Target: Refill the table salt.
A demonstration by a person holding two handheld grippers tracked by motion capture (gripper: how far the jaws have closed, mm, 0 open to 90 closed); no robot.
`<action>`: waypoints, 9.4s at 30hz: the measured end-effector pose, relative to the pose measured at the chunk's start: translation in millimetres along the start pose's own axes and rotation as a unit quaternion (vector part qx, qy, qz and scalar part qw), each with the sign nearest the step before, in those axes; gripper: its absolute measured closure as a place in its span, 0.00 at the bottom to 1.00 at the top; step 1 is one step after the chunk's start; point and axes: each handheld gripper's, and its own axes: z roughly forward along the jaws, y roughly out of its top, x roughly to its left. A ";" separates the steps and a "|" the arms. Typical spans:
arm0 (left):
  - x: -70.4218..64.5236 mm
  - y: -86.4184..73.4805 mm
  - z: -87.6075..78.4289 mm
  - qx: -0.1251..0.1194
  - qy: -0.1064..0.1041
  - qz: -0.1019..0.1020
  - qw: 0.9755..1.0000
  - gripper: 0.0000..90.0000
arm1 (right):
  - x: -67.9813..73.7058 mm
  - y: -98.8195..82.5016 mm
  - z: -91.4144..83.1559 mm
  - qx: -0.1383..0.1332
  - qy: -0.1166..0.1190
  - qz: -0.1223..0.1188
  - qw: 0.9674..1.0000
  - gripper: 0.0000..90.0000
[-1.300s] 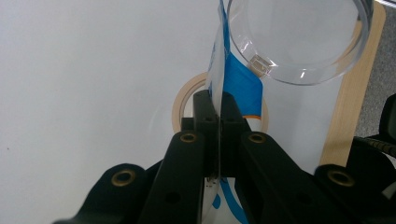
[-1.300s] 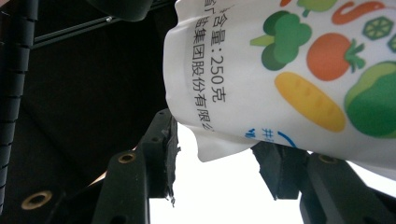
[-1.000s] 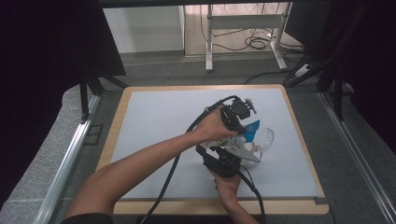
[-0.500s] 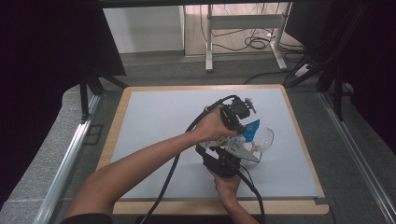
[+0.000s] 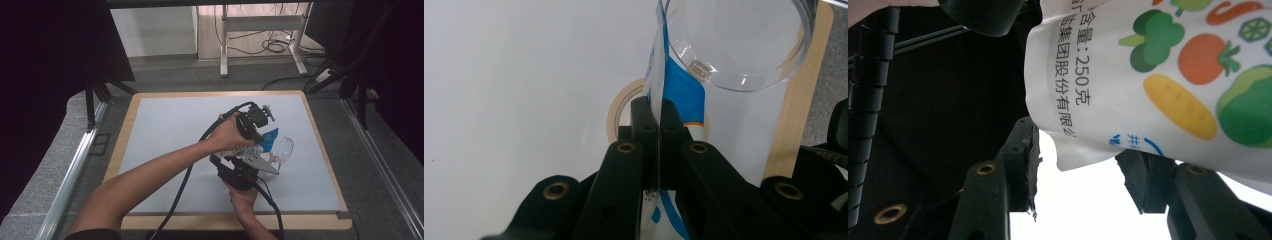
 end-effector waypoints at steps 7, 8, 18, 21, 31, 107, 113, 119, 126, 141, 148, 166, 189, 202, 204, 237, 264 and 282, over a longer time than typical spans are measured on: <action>0.2 0.3 0.8 0.003 -0.001 0.000 1.000 1.00 | 0.1 0.1 -0.1 0.000 0.000 0.000 1.000 0.59; 0.4 0.2 0.9 0.003 -0.001 0.000 1.000 1.00 | 0.3 -0.1 0.0 0.000 0.000 0.000 1.000 0.59; 0.2 -0.4 1.5 0.005 -0.001 0.001 1.000 1.00 | 1.1 0.3 -0.5 -0.002 0.001 -0.002 1.000 0.59; 0.0 -0.2 1.5 0.004 -0.001 0.000 1.000 1.00 | 1.0 0.4 -0.7 -0.002 0.000 -0.002 1.000 0.60; 0.3 -0.3 2.4 0.004 0.000 0.001 1.000 1.00 | 0.9 0.6 -1.0 -0.001 -0.001 -0.001 1.000 0.60; 2.1 -0.1 3.9 0.009 -0.004 0.002 1.000 1.00 | 3.3 1.9 -0.7 -0.009 -0.004 -0.004 1.000 0.62; 2.0 0.1 3.7 0.010 -0.003 0.002 1.000 1.00 | 3.6 2.3 -1.0 -0.010 -0.004 -0.004 1.000 0.62; 1.3 0.3 3.7 0.010 -0.003 0.001 1.000 1.00 | 3.5 2.4 -1.1 -0.011 -0.005 -0.005 1.000 0.62; 1.2 0.1 3.2 0.007 -0.003 0.002 1.000 1.00 | 3.9 2.6 -1.5 -0.012 -0.004 -0.006 1.000 0.63; 1.1 0.7 3.9 0.010 -0.003 0.001 1.000 1.00 | 3.5 2.4 -1.5 -0.012 -0.006 -0.006 1.000 0.63; 1.2 0.8 4.7 0.010 -0.004 0.002 1.000 1.00 | 3.0 2.3 -1.6 -0.013 -0.006 -0.006 1.000 0.63; 3.2 -1.0 6.8 0.009 -0.007 0.000 1.000 1.00 | 2.7 0.8 -0.3 -0.010 -0.008 -0.007 1.000 0.63; 2.5 0.2 6.5 0.010 -0.005 0.002 1.000 1.00 | 3.0 2.0 -1.2 -0.014 -0.008 -0.008 1.000 0.63; 2.7 1.1 5.8 0.010 -0.004 0.002 1.000 1.00 | 3.3 3.0 -1.7 -0.017 -0.007 -0.005 1.000 0.64; 3.1 0.9 6.1 0.011 -0.005 0.003 1.000 1.00 | 3.6 3.0 -1.4 -0.017 -0.007 -0.005 1.000 0.64; 4.2 1.6 4.9 0.013 -0.004 0.001 1.000 1.00 | 5.0 3.8 -0.7 -0.022 -0.008 -0.003 1.000 0.64; 8.0 -1.4 13.2 0.017 -0.008 -0.004 1.000 1.00 | 1.7 -1.1 2.5 -0.014 -0.013 -0.006 1.000 0.64; 9.2 -3.4 13.4 0.015 -0.008 -0.005 1.000 1.00 | 1.4 -1.3 2.5 -0.012 -0.012 -0.004 1.000 0.65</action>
